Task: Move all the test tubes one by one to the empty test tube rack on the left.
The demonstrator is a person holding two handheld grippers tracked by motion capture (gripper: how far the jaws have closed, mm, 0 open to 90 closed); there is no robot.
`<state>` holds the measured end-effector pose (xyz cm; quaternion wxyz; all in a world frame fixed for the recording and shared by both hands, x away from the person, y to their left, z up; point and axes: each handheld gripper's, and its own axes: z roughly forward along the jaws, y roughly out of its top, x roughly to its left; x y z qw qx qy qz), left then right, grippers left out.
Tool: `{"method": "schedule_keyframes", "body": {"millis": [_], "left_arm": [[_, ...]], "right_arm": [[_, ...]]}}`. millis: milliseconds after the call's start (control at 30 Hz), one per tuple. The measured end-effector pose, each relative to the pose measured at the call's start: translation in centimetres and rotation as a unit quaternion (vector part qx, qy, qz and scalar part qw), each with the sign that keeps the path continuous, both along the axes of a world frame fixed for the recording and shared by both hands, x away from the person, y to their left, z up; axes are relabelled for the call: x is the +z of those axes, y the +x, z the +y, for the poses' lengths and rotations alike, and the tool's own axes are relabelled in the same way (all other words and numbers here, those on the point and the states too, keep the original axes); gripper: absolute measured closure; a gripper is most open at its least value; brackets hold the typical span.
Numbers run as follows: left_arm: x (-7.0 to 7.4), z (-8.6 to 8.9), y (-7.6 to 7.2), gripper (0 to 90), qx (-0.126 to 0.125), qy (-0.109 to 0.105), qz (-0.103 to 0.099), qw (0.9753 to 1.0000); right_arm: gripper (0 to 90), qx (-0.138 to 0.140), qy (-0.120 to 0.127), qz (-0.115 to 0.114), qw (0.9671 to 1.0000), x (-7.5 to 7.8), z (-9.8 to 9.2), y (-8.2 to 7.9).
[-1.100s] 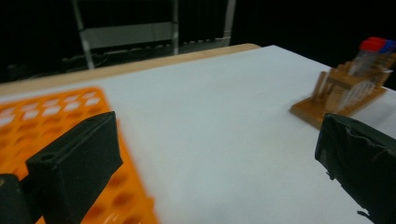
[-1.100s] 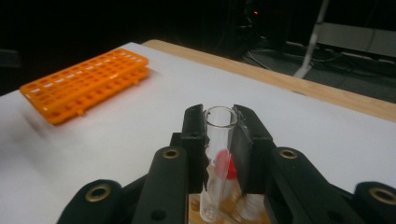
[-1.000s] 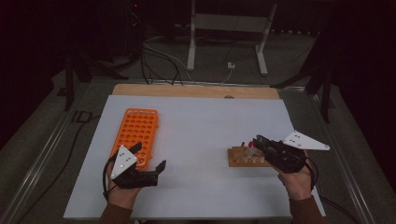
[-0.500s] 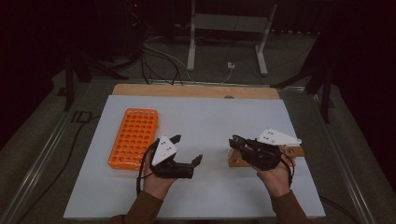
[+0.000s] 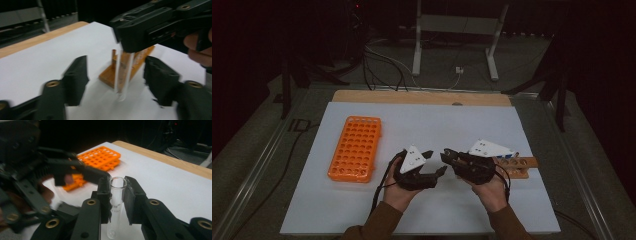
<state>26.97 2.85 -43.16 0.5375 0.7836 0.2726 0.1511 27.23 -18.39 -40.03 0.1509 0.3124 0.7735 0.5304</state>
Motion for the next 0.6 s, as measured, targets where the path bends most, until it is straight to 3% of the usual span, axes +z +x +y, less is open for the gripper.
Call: {"method": "schedule_keyframes", "body": {"millis": [100,333,533,600], "left_arm": [[-0.12,-0.40,0.24,56.3,-0.020,-0.007,0.014,0.9997],[-0.32,-0.36,0.44,75.1,-0.038,-0.014,0.023,0.9989],[-0.33,-0.33,0.33,76.6,-0.041,-0.011,0.017,0.9990],[-0.30,-0.27,0.30,76.6,-0.036,-0.007,0.014,0.9992]], "right_arm": [[76.1,0.004,0.003,0.004,1.0000,-0.07,0.17,-0.06],[76.1,0.011,-0.001,0.006,0.9999,-0.18,0.39,-0.18],[75.6,0.014,0.003,0.007,0.9999,-0.19,0.22,-0.26],[71.4,0.014,0.006,0.002,0.9999,-0.10,0.07,-0.32]]}}
